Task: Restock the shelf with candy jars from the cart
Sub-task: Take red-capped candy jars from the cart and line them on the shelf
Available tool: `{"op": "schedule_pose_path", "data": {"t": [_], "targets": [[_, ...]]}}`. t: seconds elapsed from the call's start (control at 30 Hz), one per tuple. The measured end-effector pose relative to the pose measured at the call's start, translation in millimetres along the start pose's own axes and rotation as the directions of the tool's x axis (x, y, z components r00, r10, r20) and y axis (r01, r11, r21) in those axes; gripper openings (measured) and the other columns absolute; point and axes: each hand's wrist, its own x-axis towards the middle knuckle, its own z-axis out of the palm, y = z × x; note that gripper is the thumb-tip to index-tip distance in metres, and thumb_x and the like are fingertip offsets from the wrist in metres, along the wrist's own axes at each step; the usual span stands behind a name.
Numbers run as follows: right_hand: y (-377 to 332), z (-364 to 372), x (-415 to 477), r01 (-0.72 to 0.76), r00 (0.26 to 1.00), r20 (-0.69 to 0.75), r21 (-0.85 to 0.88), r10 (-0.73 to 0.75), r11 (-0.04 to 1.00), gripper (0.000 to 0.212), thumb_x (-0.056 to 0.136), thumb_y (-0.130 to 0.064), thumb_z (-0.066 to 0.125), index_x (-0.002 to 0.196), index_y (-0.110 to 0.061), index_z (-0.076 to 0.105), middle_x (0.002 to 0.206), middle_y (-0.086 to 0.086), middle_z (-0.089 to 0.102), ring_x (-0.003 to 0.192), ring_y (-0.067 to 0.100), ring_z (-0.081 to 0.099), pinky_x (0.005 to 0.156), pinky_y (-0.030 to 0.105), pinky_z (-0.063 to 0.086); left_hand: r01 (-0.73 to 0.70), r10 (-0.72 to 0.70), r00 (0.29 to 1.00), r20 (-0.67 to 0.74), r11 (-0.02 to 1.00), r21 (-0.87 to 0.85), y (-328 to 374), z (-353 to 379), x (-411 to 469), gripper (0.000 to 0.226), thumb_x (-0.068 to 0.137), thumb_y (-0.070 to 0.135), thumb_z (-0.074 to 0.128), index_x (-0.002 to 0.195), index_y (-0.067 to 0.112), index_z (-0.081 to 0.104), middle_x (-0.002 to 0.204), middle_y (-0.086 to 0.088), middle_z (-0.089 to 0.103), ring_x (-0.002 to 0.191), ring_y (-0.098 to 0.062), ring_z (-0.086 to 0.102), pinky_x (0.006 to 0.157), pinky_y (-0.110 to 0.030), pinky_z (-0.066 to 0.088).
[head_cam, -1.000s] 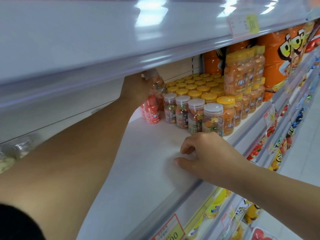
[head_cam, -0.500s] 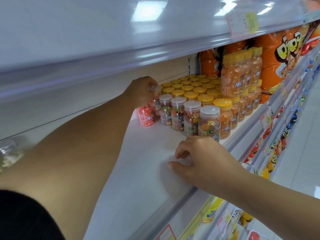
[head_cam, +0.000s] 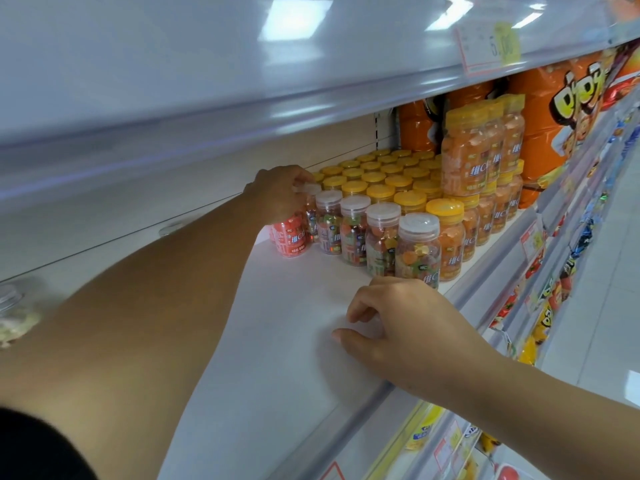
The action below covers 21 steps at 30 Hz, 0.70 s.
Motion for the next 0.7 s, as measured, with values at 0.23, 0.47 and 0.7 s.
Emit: {"op": "schedule_pose_path", "data": {"t": [0.23,0.47,0.7], "targets": [[-1.3,0.3,-1.3,-0.004,1.0,0.003,-0.013,0.004,1.0,0.03,0.088,-0.052,0.06,0.104,-0.028,0.068,0.1,-0.011,0.061,0.097,0.01,0.057,0.085,0.03,0.05,-0.003,0.017,0.996,-0.089,0.987,0.16,-39.1,-21.4,-8.4,0.057,0.094,-0.013,0.038,0.137,0.02,0.055,0.147,-0.006,0.049,0.134,-0.024,0.046,0.104,-0.026,0.038],[-2.0,-0.1,-1.1,-0.004,1.0,0.005,-0.041,0.004,0.999,0.031,0.088,-0.053,0.057,0.104,-0.029,0.068,0.101,-0.012,0.061,0.097,0.009,0.057,0.086,0.03,0.049,-0.165,0.15,0.986,0.072,0.938,0.306,-43.0,-12.5,-9.7,0.056,0.09,-0.01,0.056,0.138,0.017,0.055,0.126,-0.014,0.061,0.113,-0.033,0.059,0.097,-0.043,0.05],[-2.4,-0.8,-1.2,-0.004,1.0,0.012,-0.046,0.005,0.999,0.03,0.089,-0.052,0.056,0.105,-0.029,0.068,0.103,-0.013,0.061,0.098,0.009,0.057,0.086,0.03,0.05,-0.154,0.152,0.988,0.028,0.939,0.308,-41.0,-10.8,-6.4,0.031,0.095,0.003,0.057,0.124,0.016,0.059,0.11,-0.005,0.062,0.098,-0.024,0.059,0.086,-0.034,0.048]]}}
